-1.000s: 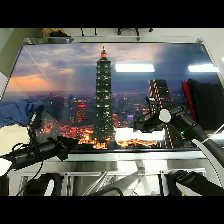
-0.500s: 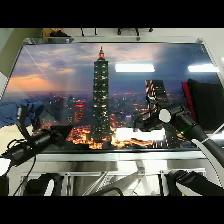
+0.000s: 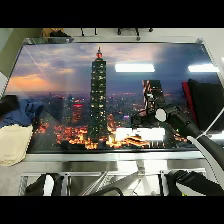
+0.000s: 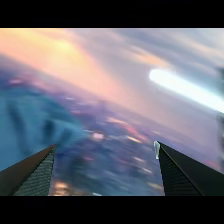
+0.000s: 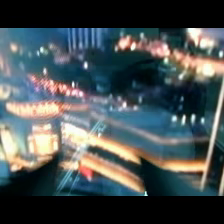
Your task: Fold the shirts.
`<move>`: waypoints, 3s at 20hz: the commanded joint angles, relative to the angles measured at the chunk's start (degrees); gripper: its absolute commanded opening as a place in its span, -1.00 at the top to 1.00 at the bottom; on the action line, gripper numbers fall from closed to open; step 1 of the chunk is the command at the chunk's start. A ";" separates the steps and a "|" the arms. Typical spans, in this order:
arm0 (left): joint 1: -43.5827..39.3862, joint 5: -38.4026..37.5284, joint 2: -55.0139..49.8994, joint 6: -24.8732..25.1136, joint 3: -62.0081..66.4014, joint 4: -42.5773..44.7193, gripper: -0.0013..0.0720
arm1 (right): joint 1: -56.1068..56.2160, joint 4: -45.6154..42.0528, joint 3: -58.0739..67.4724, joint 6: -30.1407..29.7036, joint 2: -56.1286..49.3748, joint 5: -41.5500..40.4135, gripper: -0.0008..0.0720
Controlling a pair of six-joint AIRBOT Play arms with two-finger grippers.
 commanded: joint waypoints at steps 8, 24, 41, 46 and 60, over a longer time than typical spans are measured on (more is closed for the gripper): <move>14.58 2.12 -41.44 0.33 16.04 3.32 -0.93 | -0.02 0.02 0.00 -0.09 -2.71 -5.92 -0.79; 10.10 -18.88 -50.82 0.66 42.23 5.29 0.93 | -0.02 4.28 0.02 -0.09 -2.43 -5.84 0.91; -44.22 -25.59 -28.92 -1.33 33.57 -11.61 0.93 | -0.04 1.92 2.03 -5.33 14.78 -3.61 0.91; -46.80 -15.13 -28.92 -1.29 21.31 -11.63 0.91 | -0.04 1.01 2.03 -5.29 12.85 -1.99 0.30; -37.70 -21.07 -24.74 0.52 -7.61 -15.78 -0.88 | -23.34 16.61 2.38 -24.17 -8.24 -2.73 -0.61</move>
